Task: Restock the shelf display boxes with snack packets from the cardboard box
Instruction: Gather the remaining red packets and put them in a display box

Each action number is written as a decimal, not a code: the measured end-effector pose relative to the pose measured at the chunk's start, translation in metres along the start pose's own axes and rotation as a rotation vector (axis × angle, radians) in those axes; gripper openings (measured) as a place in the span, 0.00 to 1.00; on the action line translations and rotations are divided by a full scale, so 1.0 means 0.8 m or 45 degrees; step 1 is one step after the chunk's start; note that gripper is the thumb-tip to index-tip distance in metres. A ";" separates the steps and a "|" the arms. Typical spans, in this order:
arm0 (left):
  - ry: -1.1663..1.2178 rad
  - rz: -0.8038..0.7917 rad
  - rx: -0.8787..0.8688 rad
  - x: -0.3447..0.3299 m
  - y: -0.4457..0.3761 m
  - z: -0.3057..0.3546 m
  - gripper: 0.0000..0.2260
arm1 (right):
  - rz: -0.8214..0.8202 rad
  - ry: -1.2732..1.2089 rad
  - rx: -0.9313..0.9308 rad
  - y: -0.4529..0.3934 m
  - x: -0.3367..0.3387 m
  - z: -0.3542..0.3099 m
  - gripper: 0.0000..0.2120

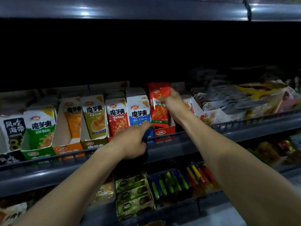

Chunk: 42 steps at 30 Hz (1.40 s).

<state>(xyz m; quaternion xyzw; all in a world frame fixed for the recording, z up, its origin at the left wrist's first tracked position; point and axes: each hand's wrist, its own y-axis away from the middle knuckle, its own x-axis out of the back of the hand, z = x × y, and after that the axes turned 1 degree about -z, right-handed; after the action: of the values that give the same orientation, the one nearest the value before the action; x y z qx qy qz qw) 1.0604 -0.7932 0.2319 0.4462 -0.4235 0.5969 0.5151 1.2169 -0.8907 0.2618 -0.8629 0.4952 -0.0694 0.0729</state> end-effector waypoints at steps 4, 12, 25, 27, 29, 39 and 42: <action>0.009 0.048 -0.030 -0.005 -0.003 -0.002 0.28 | 0.002 0.034 0.015 -0.012 0.021 0.002 0.10; -0.016 0.036 0.002 -0.005 -0.005 -0.002 0.28 | -0.110 1.553 0.241 -0.011 0.025 -0.004 0.40; -0.038 0.045 0.008 -0.007 -0.002 0.000 0.26 | 0.138 1.907 0.588 -0.001 0.004 0.030 0.40; -0.040 0.071 0.018 -0.009 -0.001 -0.001 0.27 | 0.197 1.954 0.608 0.003 0.004 0.032 0.41; -0.111 0.154 0.017 -0.015 0.004 0.001 0.28 | 0.279 1.952 0.669 0.010 0.003 0.031 0.40; -0.094 0.707 -0.114 -0.010 0.070 0.004 0.19 | -0.109 1.268 0.415 0.098 0.010 -0.004 0.08; 0.046 0.662 -0.068 -0.031 0.127 -0.007 0.14 | -0.262 1.086 0.340 0.153 -0.005 0.021 0.05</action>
<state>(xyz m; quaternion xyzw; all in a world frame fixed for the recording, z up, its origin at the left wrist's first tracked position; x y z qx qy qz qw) 0.9608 -0.8051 0.2017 0.2980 -0.5302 0.7056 0.3634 1.1152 -0.9473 0.2212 -0.7850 0.3793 -0.4886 -0.0343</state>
